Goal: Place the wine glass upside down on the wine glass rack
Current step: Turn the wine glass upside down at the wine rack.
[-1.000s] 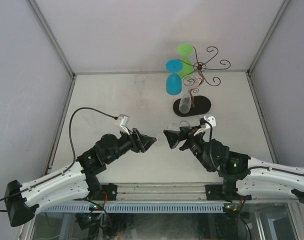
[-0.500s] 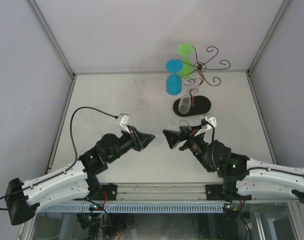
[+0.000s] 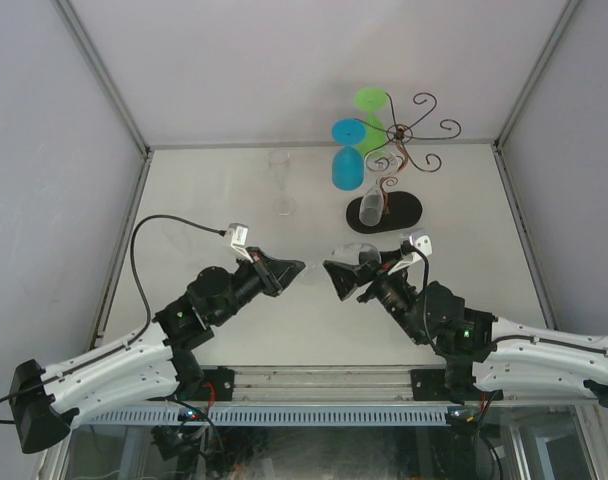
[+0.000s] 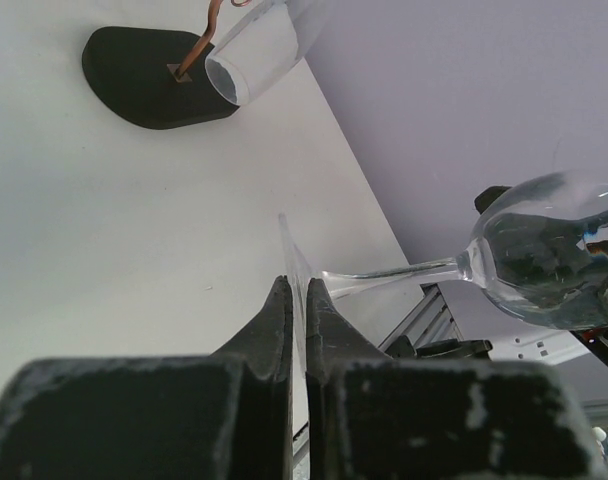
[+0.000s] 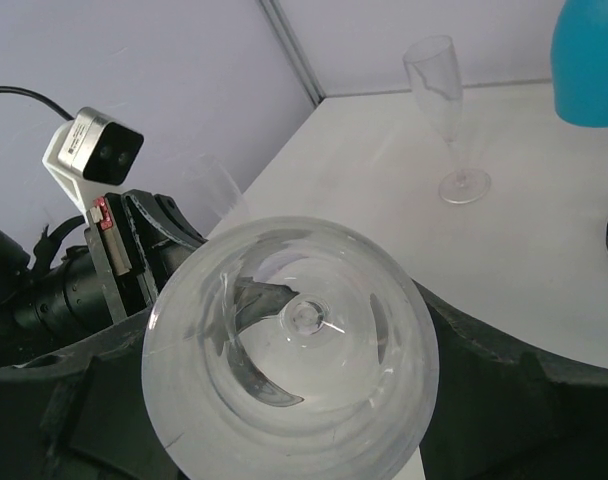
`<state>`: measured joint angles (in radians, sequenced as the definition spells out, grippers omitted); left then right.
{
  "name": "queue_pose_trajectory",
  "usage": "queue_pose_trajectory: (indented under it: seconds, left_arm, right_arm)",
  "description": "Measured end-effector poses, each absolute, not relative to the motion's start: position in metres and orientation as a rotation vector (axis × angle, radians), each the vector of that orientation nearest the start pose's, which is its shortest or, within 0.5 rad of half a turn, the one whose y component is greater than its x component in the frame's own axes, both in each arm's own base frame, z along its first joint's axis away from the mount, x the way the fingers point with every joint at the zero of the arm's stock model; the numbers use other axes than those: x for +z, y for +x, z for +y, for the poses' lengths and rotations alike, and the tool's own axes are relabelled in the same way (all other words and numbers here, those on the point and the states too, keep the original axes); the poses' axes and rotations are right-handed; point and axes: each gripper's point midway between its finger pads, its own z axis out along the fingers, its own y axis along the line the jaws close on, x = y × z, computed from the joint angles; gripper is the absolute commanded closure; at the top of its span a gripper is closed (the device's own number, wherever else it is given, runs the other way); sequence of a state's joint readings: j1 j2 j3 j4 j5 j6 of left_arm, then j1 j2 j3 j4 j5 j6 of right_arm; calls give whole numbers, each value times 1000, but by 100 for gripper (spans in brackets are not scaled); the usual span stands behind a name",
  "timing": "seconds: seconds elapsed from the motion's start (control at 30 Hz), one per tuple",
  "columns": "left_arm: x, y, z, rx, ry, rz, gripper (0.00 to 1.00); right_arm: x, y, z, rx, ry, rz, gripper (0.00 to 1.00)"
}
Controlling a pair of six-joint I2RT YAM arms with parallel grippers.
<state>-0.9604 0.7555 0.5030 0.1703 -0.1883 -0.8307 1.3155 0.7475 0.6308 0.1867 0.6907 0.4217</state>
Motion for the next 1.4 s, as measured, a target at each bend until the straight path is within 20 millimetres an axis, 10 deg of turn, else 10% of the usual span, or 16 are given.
queue_pose_trajectory:
  seconds: [0.47,1.4]
  left_arm:
    - [252,188,-263,-1197,-53,1767,100]
    - [247,177,-260,-1193,-14,1801,100]
  right_arm:
    - [304,163,265,899,-177,1571,48]
    - [287,145,259,988,-195,1674,27]
